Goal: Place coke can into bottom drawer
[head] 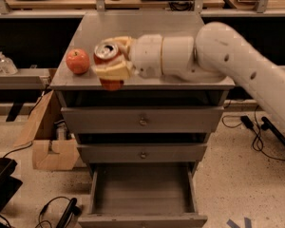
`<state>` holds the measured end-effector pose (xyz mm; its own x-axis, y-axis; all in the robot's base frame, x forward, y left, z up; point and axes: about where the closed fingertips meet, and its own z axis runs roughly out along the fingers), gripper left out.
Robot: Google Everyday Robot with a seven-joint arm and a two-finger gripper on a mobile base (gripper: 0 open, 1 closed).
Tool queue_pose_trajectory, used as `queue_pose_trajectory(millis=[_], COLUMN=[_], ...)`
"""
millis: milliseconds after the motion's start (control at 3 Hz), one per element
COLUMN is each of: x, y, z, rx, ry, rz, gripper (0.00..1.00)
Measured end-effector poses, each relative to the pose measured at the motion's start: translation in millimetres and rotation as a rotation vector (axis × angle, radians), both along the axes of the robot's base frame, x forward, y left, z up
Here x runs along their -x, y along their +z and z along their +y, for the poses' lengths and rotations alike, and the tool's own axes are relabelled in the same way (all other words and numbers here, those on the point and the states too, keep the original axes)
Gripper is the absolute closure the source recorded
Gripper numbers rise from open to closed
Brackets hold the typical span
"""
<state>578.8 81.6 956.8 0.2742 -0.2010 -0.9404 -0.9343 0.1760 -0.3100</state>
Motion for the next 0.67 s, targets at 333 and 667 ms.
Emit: queue_pose_trajectory(millis=[333,667], x=[42,82], y=[-71,-144], z=[-11,-18], rx=[-0.023,-0.015], ry=[-0.054,-0.062], rz=[0.074,0.141], gripper=[1.0,1.0])
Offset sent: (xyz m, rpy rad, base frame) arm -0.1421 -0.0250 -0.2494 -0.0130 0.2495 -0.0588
